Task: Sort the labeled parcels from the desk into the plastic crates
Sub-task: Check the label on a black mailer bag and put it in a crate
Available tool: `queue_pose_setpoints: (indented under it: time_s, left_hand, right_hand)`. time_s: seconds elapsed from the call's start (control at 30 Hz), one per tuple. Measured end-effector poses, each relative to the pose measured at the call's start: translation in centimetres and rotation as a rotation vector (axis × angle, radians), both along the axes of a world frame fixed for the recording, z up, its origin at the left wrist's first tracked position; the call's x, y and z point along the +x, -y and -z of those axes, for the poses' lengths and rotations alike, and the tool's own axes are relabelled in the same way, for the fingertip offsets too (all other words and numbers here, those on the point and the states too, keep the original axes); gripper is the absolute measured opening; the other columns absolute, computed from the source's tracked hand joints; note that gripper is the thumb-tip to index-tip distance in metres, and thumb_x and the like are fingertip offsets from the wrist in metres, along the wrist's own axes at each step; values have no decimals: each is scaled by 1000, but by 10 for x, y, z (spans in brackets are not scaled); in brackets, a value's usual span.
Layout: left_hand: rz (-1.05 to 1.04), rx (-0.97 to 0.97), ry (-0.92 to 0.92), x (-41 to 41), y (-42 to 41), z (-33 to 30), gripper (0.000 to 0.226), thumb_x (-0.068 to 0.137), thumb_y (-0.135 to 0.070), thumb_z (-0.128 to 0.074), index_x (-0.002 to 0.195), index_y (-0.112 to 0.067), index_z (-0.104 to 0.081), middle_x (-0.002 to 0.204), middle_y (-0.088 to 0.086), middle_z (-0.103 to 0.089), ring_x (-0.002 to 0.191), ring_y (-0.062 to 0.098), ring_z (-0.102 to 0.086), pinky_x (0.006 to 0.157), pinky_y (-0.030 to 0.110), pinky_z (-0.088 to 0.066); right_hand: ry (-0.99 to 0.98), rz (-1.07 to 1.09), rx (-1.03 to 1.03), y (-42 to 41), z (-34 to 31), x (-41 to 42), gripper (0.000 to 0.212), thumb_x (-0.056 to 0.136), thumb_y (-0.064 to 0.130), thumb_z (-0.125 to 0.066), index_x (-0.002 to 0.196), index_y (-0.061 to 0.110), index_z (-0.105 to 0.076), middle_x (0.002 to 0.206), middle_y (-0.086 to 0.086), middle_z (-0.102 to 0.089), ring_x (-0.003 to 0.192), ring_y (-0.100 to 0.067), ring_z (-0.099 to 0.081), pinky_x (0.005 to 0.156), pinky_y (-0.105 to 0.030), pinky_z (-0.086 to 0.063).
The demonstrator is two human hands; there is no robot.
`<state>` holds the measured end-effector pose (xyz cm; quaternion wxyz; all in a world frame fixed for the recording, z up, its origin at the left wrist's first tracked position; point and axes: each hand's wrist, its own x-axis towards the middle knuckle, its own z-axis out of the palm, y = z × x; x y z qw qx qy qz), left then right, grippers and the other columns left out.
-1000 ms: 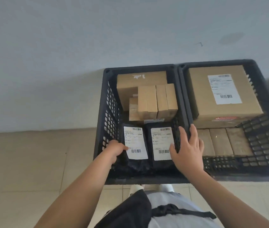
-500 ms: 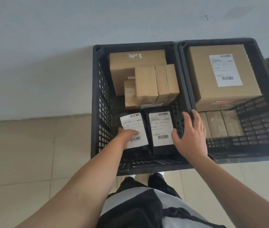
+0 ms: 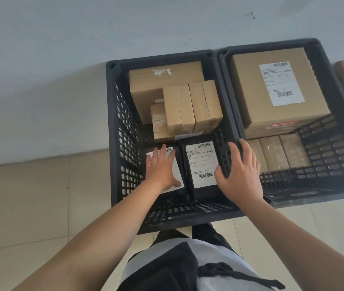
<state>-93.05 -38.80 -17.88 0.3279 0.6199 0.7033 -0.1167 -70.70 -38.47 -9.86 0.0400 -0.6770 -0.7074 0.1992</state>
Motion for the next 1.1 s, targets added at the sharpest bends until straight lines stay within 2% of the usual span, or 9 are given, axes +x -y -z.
queue_pose_setpoints:
  time_s: [0.07,0.13,0.3,0.53,0.73,0.9,1.1]
  left_hand:
    - [136,-194,-45,-7,-9,5,135,76,-50,-87,164,-27,13,171,7,24,157,32,20,128,56,2]
    - [188,-263,-66,-12,-12,12,143,72,-44,-92,162,-27,19,169,7,30,157,33,23,128,58,-5]
    - [245,-247,-114,-7,-7,23,152,70,-43,-93,157,-25,30,163,11,40,152,37,32,129,54,-1]
    - [250,-228,-118,-6,-6,24,153,69,-47,-92,157,-24,31,163,11,40,151,37,34,126,51,1]
    - [236,-252,-35,-9,-11,23,148,71,-44,-92,160,-28,25,163,12,40,149,40,36,126,61,2]
    - [333,-212,-98,2,6,21,149,68,-58,-89,161,-25,23,164,8,39,150,38,35,122,68,8]
    - [423,-152,-212,21,26,29,129,86,-29,-82,161,-15,21,168,14,30,154,42,25,123,69,-8]
  right_hand:
    - [-3,4,4,0,0,-1,72,93,40,-65,153,20,-33,167,-10,-21,153,-35,-23,123,-60,-26]
    - [-6,-2,15,-1,1,-1,71,92,40,-65,152,19,-34,166,-11,-22,152,-36,-25,122,-60,-27]
    - [8,-5,16,-1,2,-2,71,92,40,-65,152,19,-34,165,-12,-22,152,-36,-24,122,-60,-26]
    - [17,-2,14,-2,1,-2,70,92,41,-64,151,20,-34,166,-11,-22,152,-36,-24,122,-61,-27]
    - [20,2,19,-2,1,-3,70,92,41,-64,151,19,-34,166,-11,-22,152,-36,-24,122,-60,-27]
    - [20,2,27,-2,1,-2,70,92,42,-64,151,19,-35,166,-11,-23,152,-35,-24,122,-60,-27]
    - [14,9,31,-2,3,-3,71,93,44,-64,153,20,-34,167,-9,-23,153,-34,-25,123,-59,-26]
